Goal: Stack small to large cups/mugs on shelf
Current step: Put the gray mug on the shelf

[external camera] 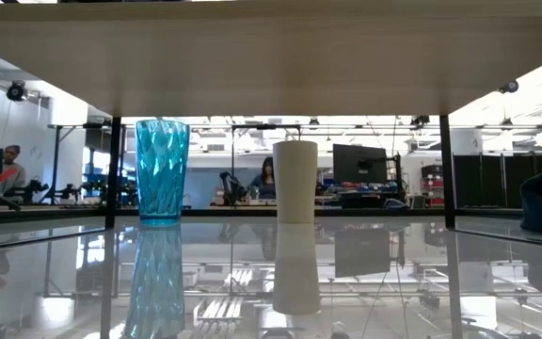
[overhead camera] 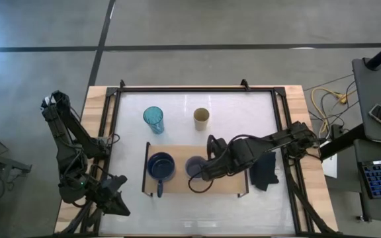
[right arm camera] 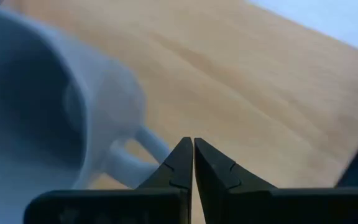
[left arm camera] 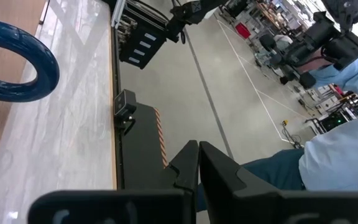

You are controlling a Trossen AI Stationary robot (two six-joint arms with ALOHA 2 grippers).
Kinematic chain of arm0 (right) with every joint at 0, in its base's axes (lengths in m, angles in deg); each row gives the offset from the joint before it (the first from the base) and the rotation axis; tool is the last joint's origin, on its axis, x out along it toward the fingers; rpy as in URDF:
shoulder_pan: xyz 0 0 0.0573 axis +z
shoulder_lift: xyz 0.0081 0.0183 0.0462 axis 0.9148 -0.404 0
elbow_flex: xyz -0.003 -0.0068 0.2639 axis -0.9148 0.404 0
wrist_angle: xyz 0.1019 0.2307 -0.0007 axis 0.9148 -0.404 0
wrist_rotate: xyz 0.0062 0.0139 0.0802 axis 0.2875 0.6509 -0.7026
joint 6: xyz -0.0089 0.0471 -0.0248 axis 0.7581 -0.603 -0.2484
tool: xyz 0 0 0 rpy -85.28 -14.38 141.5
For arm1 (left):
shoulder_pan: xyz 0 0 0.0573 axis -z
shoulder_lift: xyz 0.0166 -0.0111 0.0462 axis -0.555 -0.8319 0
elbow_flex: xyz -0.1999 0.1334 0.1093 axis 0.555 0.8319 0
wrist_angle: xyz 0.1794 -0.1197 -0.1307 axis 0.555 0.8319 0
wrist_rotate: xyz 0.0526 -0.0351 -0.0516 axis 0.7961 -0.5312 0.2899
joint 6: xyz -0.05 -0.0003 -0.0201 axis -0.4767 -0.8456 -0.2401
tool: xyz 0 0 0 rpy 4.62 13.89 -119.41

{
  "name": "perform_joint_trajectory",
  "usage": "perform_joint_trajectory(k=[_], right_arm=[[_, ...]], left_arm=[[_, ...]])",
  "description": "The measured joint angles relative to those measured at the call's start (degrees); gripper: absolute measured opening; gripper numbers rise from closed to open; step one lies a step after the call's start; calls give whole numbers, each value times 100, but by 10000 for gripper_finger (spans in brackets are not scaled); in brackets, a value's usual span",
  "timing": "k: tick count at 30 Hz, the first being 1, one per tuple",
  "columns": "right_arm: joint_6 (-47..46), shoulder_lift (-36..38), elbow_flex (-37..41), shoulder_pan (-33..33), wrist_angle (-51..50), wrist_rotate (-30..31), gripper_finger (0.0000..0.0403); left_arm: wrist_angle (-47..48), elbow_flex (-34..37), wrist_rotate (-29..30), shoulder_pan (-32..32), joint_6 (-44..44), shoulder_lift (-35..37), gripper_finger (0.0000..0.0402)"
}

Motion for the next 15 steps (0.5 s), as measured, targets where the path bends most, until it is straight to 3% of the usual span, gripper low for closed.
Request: perform_joint_trajectory(k=[8, 15], right_arm=[[308, 0, -74, -4, 791, -71, 9], [453, 0, -57, 39, 842, -558, 9]], left_arm=[[49, 0, 1, 0, 4, 0, 0], [49, 0, -1, 0, 4, 0, 0]])
